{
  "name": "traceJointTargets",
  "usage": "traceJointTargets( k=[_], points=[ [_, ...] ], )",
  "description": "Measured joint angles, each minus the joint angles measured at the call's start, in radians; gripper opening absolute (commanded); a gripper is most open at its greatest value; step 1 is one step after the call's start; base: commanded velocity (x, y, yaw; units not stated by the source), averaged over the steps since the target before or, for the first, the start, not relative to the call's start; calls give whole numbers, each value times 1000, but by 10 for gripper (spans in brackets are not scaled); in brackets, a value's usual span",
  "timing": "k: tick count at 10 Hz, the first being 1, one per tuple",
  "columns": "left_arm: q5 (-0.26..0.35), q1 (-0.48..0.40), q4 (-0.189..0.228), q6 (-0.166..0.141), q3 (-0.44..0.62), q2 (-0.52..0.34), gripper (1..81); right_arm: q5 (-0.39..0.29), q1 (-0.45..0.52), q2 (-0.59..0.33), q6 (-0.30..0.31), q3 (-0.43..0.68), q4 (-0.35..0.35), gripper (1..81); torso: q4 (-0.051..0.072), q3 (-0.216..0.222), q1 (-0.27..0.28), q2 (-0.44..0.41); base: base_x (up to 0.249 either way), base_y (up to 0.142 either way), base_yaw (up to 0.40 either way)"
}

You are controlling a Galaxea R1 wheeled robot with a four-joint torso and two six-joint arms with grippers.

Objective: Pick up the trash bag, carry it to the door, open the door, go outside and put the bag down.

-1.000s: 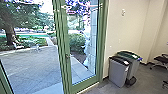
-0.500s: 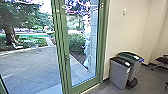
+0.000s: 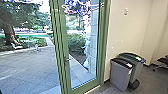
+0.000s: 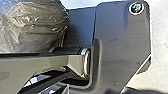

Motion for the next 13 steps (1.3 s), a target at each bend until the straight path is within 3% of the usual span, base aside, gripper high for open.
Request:
traceJointTargets(
  k=[13],
  points=[
    [-7, 17, 12, 4, 0, -5, 10, 44, -33, 11, 3, -6, 3, 811, 0, 0, 0, 0, 117, 0, 0]
  ],
)
